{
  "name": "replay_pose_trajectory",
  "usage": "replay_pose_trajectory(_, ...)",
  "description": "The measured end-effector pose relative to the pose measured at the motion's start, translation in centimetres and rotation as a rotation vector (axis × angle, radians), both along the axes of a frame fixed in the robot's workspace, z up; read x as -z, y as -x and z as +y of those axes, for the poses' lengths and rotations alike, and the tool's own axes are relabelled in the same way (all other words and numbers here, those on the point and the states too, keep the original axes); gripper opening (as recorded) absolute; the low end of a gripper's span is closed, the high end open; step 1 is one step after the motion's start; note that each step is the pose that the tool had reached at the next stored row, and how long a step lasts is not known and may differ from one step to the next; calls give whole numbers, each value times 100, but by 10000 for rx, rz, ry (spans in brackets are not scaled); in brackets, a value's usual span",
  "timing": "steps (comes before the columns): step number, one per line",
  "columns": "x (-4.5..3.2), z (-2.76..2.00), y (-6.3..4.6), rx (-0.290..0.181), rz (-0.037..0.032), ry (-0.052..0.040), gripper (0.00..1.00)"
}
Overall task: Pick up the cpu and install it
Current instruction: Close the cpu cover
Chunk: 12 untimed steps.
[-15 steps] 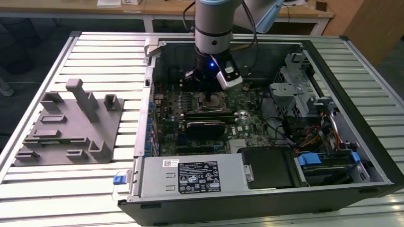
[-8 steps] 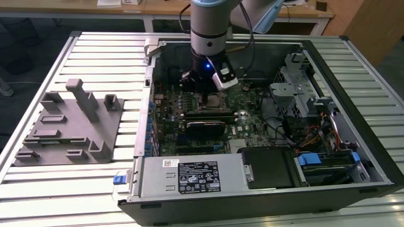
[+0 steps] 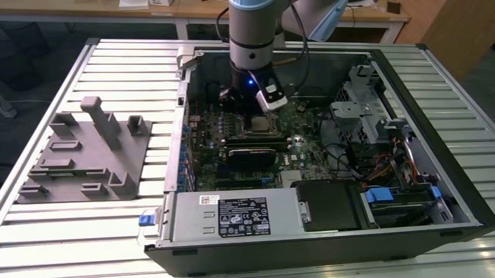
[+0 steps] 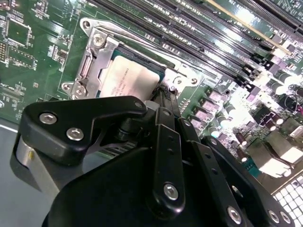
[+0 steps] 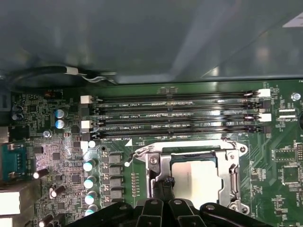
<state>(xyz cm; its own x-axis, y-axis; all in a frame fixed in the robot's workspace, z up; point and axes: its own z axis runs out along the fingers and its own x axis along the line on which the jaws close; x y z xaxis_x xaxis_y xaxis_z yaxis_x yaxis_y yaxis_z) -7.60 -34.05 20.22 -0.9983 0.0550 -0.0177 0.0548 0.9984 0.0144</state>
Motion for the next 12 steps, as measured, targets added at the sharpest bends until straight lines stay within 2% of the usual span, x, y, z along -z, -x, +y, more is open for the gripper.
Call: replay_pose_trajectory(12, 34, 0, 6, -1, -2, -3, 11)
